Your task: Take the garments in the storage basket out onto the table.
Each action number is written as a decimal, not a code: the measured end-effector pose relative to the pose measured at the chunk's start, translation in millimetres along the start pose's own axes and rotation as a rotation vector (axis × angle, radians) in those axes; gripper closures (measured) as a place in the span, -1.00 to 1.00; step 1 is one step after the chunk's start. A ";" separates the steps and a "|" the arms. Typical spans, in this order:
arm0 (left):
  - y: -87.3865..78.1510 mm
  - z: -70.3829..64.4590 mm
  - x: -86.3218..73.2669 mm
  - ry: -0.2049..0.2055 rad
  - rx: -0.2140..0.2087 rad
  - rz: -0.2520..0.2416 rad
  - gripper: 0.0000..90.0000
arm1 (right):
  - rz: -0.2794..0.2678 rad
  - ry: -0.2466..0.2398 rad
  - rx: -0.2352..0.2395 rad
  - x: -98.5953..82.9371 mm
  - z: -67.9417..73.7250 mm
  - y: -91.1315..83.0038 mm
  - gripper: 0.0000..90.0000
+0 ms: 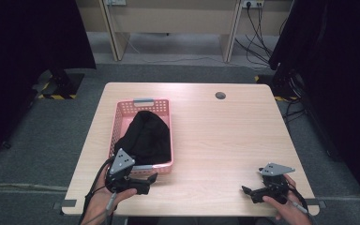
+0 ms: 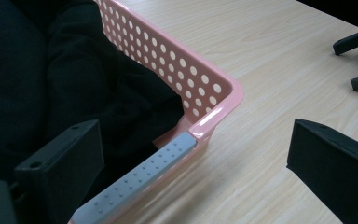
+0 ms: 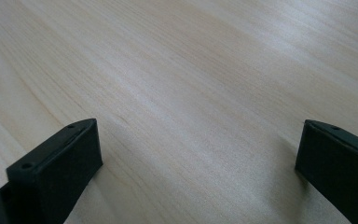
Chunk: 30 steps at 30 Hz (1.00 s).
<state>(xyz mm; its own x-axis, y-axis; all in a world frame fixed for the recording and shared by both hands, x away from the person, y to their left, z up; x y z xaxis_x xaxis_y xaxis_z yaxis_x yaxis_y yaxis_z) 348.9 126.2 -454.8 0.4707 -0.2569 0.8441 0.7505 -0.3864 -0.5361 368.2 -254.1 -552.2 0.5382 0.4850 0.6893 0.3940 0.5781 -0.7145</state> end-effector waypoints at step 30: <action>10.6 18.4 17.7 -0.009 0.032 0.013 -0.94 | 0.000 0.000 0.000 0.0 0.0 0.0 -0.99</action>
Point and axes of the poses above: each handheld gripper's, and its own axes: y roughly forward along the jaws, x roughly out of its top, z roughly to its left, the point moved 9 cm from there along y, roughly forward along the jaws, and after that the axes turned 10 degrees about x, right-handed, at the moved point
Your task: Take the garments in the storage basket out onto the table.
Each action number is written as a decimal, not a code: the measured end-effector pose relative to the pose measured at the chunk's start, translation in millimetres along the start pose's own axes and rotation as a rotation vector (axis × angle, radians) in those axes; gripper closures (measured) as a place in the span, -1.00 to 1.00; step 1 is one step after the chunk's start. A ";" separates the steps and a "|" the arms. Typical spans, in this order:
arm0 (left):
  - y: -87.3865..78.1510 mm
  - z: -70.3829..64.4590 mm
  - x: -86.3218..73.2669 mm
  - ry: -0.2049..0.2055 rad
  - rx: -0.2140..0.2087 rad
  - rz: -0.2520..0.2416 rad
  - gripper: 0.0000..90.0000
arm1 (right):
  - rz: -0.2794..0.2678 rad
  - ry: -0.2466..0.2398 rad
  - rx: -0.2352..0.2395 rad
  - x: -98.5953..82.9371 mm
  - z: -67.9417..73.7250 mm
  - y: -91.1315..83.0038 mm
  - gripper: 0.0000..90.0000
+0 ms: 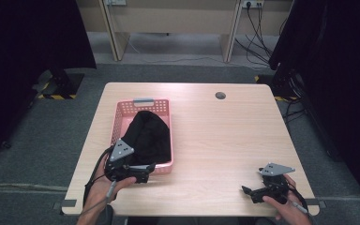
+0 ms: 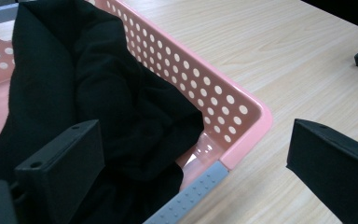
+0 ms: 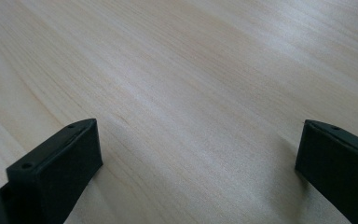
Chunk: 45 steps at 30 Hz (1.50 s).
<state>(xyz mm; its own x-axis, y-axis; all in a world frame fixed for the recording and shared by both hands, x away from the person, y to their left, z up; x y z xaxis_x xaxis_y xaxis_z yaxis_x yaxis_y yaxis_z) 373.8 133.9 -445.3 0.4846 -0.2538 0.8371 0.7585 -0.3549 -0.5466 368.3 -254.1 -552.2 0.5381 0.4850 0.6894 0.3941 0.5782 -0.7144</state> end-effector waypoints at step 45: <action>34.9 38.4 16.1 -0.055 0.070 0.052 -0.93 | 0.000 0.000 0.000 0.0 0.0 0.0 -0.99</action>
Point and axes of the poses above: each handheld gripper's, and its own axes: y roughly forward along the jaws, x roughly out of its top, z roughly to its left, the point moved 9 cm from there along y, roughly forward along the jaws, and after that the axes turned 10 degrees about x, right-handed, at the moved point
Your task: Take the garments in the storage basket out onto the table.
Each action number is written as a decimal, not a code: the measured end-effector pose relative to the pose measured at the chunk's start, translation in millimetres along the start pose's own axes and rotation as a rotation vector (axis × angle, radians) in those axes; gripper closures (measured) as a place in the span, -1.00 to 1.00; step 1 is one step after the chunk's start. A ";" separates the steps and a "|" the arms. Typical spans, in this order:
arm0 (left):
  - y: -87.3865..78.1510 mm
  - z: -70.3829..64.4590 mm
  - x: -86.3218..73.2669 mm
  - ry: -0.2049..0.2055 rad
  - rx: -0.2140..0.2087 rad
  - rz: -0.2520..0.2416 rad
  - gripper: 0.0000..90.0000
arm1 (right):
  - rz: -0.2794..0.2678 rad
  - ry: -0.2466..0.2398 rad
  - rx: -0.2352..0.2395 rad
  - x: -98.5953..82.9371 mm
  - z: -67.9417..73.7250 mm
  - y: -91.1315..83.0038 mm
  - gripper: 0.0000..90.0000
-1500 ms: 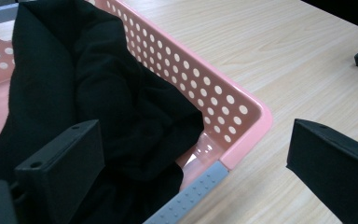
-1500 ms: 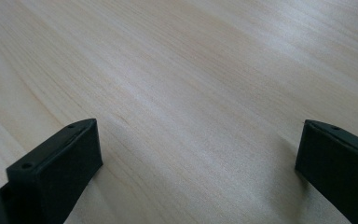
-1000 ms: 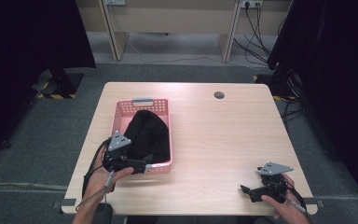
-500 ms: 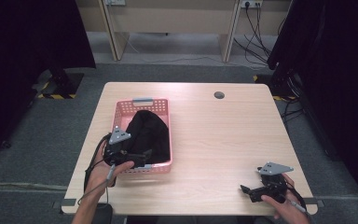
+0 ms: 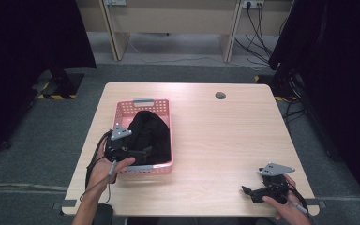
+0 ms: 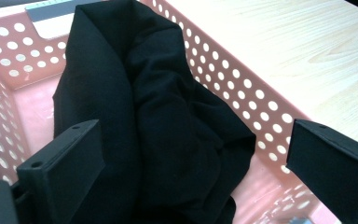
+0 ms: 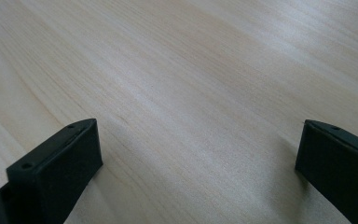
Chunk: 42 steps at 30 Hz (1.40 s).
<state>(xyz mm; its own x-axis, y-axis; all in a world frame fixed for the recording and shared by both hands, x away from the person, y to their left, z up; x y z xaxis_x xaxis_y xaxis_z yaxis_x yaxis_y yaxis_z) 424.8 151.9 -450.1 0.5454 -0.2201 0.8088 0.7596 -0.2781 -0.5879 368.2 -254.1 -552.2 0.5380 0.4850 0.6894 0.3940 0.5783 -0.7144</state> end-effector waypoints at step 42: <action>44.3 19.6 13.8 -0.038 0.036 0.079 -0.92 | 0.000 0.000 0.000 0.0 0.0 0.0 -0.99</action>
Point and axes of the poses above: each handheld gripper's, and its own axes: y roughly forward along the jaws, x roughly out of its top, z roughly to its left, the point moved 9 cm from there along y, roughly forward along the jaws, and after that the axes turned 10 degrees about x, right-handed, at the moved point
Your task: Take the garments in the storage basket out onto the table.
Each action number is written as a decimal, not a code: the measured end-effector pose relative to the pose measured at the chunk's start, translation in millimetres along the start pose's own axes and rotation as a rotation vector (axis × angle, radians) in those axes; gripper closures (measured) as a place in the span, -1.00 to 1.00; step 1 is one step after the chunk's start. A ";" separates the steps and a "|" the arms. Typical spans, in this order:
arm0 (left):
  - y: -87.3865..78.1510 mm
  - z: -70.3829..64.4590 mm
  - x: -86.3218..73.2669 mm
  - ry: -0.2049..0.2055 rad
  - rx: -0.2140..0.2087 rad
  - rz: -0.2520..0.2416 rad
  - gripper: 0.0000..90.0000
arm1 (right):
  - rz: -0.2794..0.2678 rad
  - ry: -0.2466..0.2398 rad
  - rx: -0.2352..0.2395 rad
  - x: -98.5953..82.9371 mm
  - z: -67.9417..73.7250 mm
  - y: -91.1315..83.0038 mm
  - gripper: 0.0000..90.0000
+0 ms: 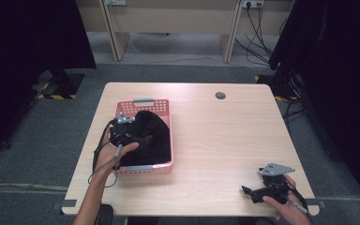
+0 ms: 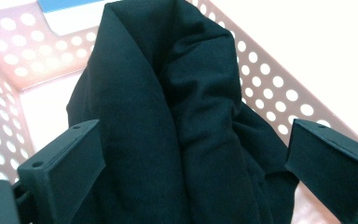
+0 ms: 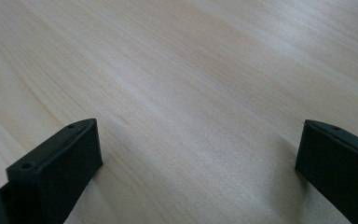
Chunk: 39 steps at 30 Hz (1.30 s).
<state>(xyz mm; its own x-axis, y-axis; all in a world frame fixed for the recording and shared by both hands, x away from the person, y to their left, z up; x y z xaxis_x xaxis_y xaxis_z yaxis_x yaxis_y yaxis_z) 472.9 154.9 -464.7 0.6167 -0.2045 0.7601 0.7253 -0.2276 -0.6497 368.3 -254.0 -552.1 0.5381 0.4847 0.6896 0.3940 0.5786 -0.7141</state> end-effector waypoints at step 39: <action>36.7 6.3 -12.9 0.022 0.040 0.065 -0.92 | 0.000 0.000 0.000 0.0 0.0 0.0 -0.99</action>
<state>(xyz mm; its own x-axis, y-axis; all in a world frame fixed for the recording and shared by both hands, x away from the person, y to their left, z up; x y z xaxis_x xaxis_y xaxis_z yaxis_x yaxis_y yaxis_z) 493.5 155.1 -498.3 0.6563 -0.2387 0.7157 0.6959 -0.1749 -0.6965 368.2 -254.1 -552.1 0.5384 0.4847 0.6894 0.3940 0.5784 -0.7143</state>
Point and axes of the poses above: each handheld gripper's, and its own axes: y roughly forward along the jaws, x roughly out of its top, z roughly to its left, the point moved 9 cm from there along y, roughly forward along the jaws, and after that the axes turned 10 degrees about x, right-handed, at the moved point
